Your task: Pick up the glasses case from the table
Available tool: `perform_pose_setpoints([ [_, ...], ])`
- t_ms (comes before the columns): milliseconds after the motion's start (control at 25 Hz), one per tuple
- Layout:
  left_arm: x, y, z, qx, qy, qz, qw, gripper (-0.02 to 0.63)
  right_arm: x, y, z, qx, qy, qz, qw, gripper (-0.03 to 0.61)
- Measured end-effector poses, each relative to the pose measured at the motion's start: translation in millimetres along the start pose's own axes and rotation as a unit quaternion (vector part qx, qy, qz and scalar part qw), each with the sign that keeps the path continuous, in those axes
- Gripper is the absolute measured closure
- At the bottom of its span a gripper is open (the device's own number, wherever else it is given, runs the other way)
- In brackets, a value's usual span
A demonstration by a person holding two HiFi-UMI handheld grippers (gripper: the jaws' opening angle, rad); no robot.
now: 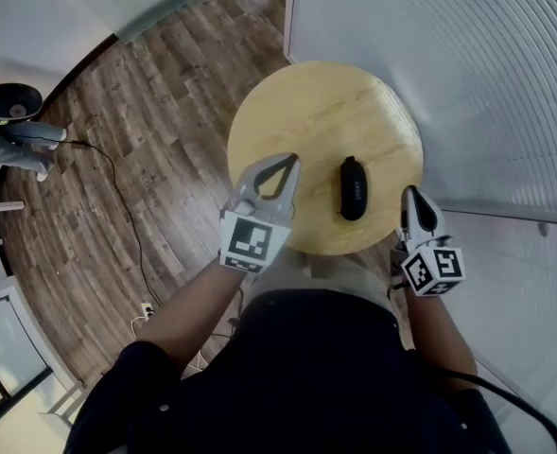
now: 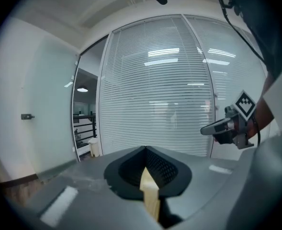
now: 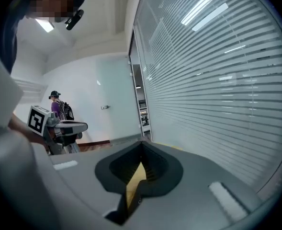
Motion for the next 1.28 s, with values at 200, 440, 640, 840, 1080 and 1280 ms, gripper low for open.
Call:
perform_pose_setpoints([
  [200, 0.2, -32.1, -20.7, 0.031, 0.014, -0.004, 0.9994, 0.609, -20.0, -22.1, -22.1, 0.055, -0.021, 0.012, 0.998, 0.572],
  [440, -13.9, -64.7, -59.7, 0.064, 0.022, -0.007, 0.9977, 0.609, -55.8, -61.2, -69.4, 0.091, -0.046, 0.021, 0.995, 0.572],
  [640, -12.3, -77.1, -93.8, 0.097, 0.040, 0.006, 0.9944, 0.609, -58.4, -87.3, -104.9, 0.116, -0.069, 0.034, 0.990, 0.572],
  [840, -18.7, -82.3, -120.6, 0.119, 0.054, 0.018, 0.9913, 0.609, -65.7, -103.7, -146.4, 0.170, -0.056, 0.023, 0.984, 0.381],
  [1080, -26.6, -87.5, -137.0, 0.139, 0.057, 0.016, 0.9885, 0.609, -73.7, -118.8, -173.5, 0.200, -0.070, 0.033, 0.977, 0.296],
  [1280, -33.4, -89.5, -147.4, 0.153, 0.073, 0.023, 0.9853, 0.609, -80.8, -133.4, -192.2, 0.224, -0.073, 0.033, 0.971, 0.261],
])
Point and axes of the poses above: the fingertips, and each gripper's own axes: y backward along the fingers, x to its left, z out of its top, the point moved 7 cm from there along y, backward along the fingers, and after that the axes turned 6 degrees about -y, right-handed, at the moved point
